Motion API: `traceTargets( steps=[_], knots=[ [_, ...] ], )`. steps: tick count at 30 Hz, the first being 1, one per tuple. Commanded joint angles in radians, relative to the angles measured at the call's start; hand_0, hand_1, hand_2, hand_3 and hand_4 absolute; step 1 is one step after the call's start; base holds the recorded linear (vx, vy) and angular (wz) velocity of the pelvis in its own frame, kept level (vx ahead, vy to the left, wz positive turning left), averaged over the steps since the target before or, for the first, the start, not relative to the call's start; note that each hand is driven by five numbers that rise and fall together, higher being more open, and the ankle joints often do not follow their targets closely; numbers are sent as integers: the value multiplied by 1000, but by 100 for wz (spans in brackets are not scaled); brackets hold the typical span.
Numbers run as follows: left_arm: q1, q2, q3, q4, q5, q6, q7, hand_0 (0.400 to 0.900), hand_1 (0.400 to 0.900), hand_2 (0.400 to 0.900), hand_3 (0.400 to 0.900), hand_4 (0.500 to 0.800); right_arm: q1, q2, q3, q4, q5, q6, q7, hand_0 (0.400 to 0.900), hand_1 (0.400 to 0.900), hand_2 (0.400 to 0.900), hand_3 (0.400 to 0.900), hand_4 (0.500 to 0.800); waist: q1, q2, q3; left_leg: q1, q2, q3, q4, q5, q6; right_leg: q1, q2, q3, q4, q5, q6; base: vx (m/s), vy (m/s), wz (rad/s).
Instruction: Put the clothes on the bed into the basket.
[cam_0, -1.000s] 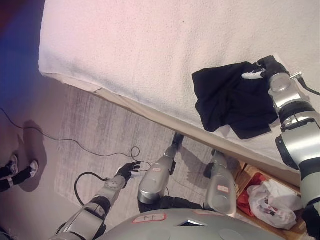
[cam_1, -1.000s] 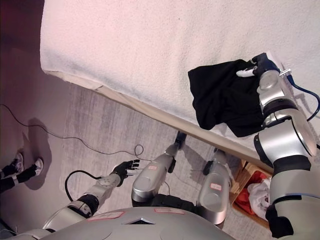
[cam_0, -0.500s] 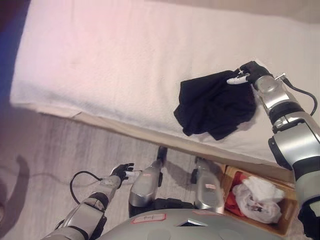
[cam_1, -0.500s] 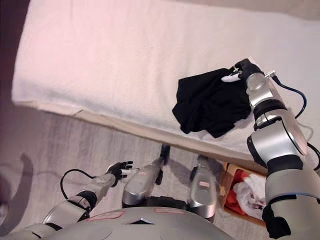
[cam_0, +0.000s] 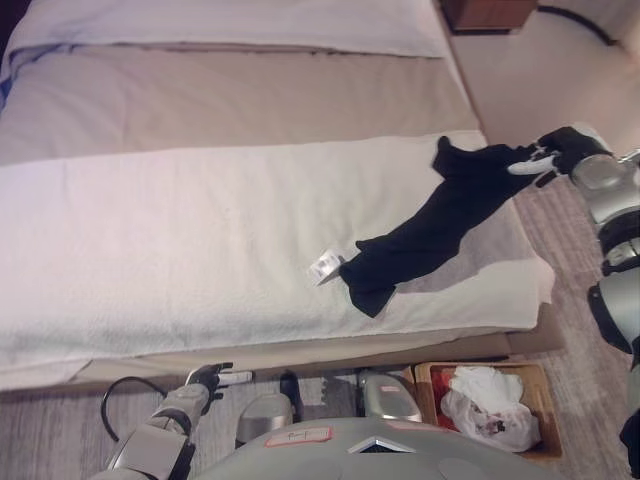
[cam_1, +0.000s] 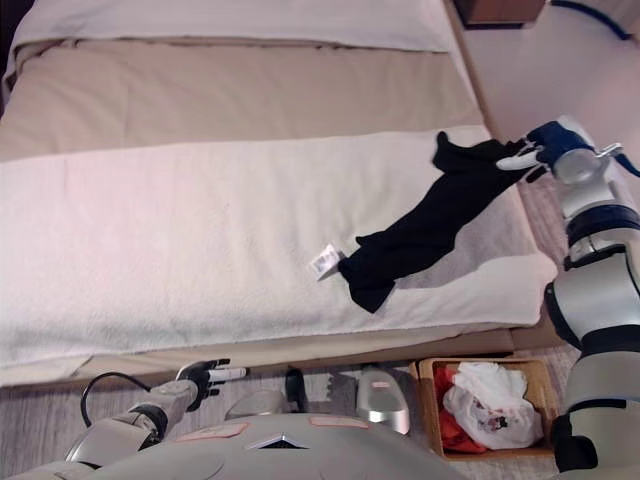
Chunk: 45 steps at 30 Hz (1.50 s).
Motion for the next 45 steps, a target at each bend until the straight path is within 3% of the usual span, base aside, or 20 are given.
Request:
traceTargets(
  steps=[1, 17, 29, 45],
  knots=[
    [29, 76, -11, 60, 40, -2, -1, 900, 900, 900, 900, 800, -120, -137, 58, 26, -34, -32, -45, 400, 400, 400, 400, 500, -8, -16, -52, 8, 24, 7, 67, -130, 4, 5, -28, 28, 55, -80, 75, -46, 21, -43],
    [24, 140, 13, 37, 50, 0, -10, 900, 900, 900, 900, 800, -116, -321, 48, 122, -96, -7, -24, 400, 400, 400, 400, 500, -92, 0, -59, 65, 2, 149, 87, -173, 37, -29, 4, 134, 55, -14, 123, -40, 23, -39],
    [11, 168, 24, 39, 63, 9, -9, 900, 900, 900, 900, 800, -24, -390, -28, 143, -83, 8, -7, 400, 400, 400, 400, 500, -120, 10, -48, 75, -8, 158, 95, -184, 43, -35, 4, 143, 52, 4, 128, -20, 7, -8],
    [2, 166, 19, 35, 71, 11, -10, 900, 900, 900, 900, 800, 111, -404, -140, 120, -52, 10, -4, 400, 400, 400, 400, 500, -122, 23, -32, 70, -10, 142, 98, -187, 42, -36, -6, 133, 56, 0, 124, 1, 0, 3]
  ],
)
